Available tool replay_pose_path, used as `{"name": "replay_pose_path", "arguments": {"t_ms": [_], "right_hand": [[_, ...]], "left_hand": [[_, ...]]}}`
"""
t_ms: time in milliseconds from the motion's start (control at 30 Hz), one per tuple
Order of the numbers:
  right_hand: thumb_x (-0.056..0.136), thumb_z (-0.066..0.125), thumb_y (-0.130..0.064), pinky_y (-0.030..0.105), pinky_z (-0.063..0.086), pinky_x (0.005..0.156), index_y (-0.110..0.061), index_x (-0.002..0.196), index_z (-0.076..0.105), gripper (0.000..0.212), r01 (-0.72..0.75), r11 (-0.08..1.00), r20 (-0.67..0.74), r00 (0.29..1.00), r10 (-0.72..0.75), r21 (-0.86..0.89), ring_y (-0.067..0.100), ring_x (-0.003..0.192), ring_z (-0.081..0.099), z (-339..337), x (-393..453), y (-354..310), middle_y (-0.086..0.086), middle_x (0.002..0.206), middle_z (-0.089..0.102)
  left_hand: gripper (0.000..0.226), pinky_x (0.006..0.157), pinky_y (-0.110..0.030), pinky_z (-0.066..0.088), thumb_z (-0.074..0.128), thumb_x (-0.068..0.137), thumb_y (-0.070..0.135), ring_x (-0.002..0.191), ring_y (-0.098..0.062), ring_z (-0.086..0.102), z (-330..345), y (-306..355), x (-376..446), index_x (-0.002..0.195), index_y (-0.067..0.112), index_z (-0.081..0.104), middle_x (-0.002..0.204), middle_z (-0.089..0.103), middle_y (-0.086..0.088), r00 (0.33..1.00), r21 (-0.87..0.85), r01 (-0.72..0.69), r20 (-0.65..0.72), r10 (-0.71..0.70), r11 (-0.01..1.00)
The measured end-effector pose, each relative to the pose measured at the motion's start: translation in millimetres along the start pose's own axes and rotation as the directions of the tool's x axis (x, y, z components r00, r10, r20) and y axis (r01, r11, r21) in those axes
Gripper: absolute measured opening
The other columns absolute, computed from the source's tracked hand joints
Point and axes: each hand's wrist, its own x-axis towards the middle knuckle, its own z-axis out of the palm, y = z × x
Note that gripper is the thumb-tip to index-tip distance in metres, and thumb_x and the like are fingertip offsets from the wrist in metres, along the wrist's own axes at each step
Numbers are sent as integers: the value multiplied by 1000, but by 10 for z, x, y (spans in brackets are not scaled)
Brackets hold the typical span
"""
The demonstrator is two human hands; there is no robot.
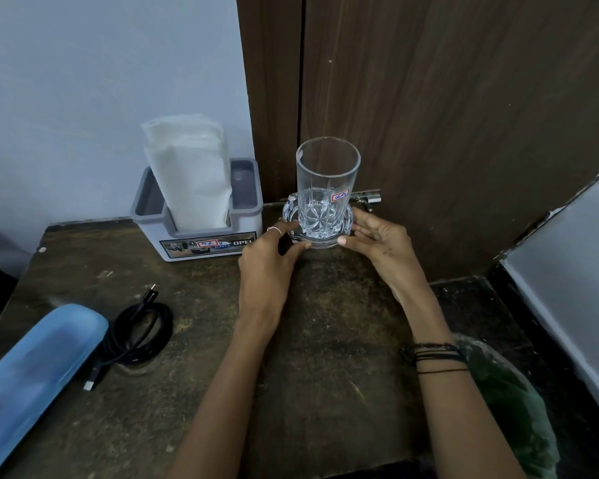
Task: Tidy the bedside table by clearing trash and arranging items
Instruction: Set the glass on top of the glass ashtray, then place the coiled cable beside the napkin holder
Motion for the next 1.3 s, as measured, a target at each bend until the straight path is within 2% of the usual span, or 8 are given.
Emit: {"name": "replay_pose_path", "arguments": {"t_ms": [267,533,667,800,933,1100,1200,1300], "right_hand": [[76,71,-3,24,37,107,-12,133,49,62,9,1000,16,1000,-9,-12,10,120,53,-5,-10,3,-5,126,57],[76,73,-9,24,43,101,-13,138,42,69,-46,999,-27,999,46,0,13,118,54,-24,-75,-66,4,130,56],[80,70,-33,33,49,72,-21,78,62,14,62,998,-431,900,-68,-29,10,74,54,105,-278,-155,-6,76,60],[88,61,-29,27,32,53,-16,54,41,42,259,965,-493,835,-243,-37,11,54,33,425,-534,-354,-1,54,37],[83,68,-31,22,44,58,-12,69,65,23,269,933,-375,860,-345,-241,2,57,50,839,-549,-384,-6,62,59],[81,69,-35,30,53,79,-12,117,64,42,254,886,-286,881,-378,-389,14,89,63,1150,-390,-389,4,103,68],[81,64,-47,24,42,68,-13,122,60,54,223,861,-183,924,-337,-457,15,75,49,1236,-228,-301,11,103,66],[80,65,-50,21,31,62,-16,118,60,51,219,859,-146,937,-318,-463,12,68,38,1294,-143,-226,6,83,60]], "left_hand": [[41,89,-36,50,68,81,31,102,-23,63,8,-20,-11,120,23,61,109,70,-8,999,27,-34,-18,34,999],[49,87,-19,44,63,87,17,99,-9,59,-17,14,-132,132,26,48,114,67,-3,996,-19,-88,-28,87,996],[35,92,-28,52,60,88,17,99,-7,63,-141,25,-346,123,19,57,114,67,0,992,-100,-116,-67,109,988],[20,76,-15,47,58,89,14,84,-8,57,-425,126,-466,108,12,60,101,61,-3,925,-102,-193,-351,147,976],[32,84,-21,44,62,86,10,97,-15,52,-800,23,-365,116,9,51,107,46,-1,788,-226,-112,-614,-52,968],[95,103,-9,22,79,69,9,135,-16,31,-1051,-286,-153,144,9,21,148,29,-7,902,-281,186,-332,-277,942],[81,106,-27,38,79,69,12,126,-15,47,-1067,-394,-27,138,15,36,138,49,-2,949,-335,186,-181,-257,924],[61,93,-23,45,76,73,12,108,-8,54,-1082,-383,29,127,17,48,115,56,9,949,-290,172,-206,-237,941]]}}
